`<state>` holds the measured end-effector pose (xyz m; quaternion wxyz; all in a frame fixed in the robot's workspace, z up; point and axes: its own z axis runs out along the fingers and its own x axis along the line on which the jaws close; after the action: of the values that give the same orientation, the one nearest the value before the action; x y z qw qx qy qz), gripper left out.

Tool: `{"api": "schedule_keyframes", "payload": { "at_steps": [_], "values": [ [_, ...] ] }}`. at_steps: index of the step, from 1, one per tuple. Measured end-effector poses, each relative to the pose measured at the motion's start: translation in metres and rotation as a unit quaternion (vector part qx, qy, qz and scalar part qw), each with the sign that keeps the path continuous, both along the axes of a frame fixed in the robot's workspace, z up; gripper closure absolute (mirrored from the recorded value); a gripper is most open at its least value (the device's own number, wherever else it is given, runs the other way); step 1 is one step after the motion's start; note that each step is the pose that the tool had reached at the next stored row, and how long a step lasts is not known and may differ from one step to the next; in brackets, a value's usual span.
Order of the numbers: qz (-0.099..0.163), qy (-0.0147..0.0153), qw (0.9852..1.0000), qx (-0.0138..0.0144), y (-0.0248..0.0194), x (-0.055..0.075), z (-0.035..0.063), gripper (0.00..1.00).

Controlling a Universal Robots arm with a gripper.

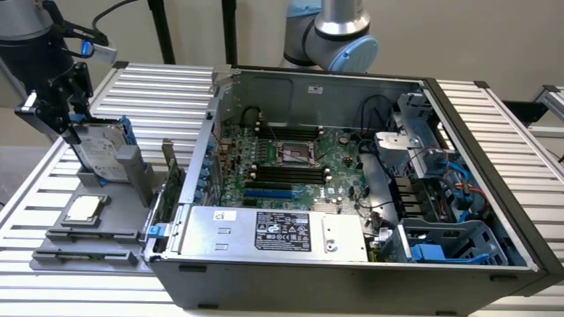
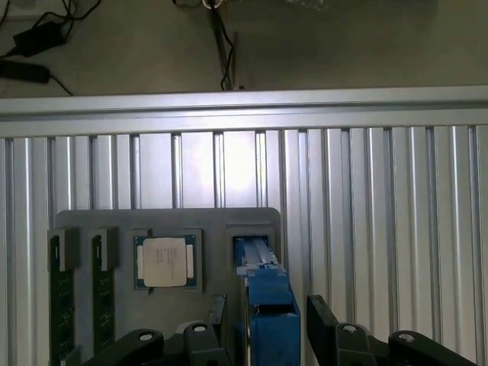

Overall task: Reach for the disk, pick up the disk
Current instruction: 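Pick up the disk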

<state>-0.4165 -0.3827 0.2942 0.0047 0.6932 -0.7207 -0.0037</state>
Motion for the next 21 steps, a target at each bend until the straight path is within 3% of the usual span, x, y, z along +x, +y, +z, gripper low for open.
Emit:
{"api": "schedule_keyframes", "payload": {
  "at_steps": [6, 7, 16, 21],
  "values": [
    [0.000, -0.0007, 1.0000, 0.0000, 0.0000, -0.0002, -0.0005, 0.48],
    [0.000, -0.0007, 1.0000, -0.0001, 0.0000, -0.0002, -0.0006, 0.55],
    [0.002, -0.0010, 1.0000, -0.0011, 0.0005, -0.0003, -0.0015, 0.55],
    [0.004, -0.0010, 1.0000, -0.0035, 0.0012, -0.0007, -0.0016, 0.55]
  ]
}}
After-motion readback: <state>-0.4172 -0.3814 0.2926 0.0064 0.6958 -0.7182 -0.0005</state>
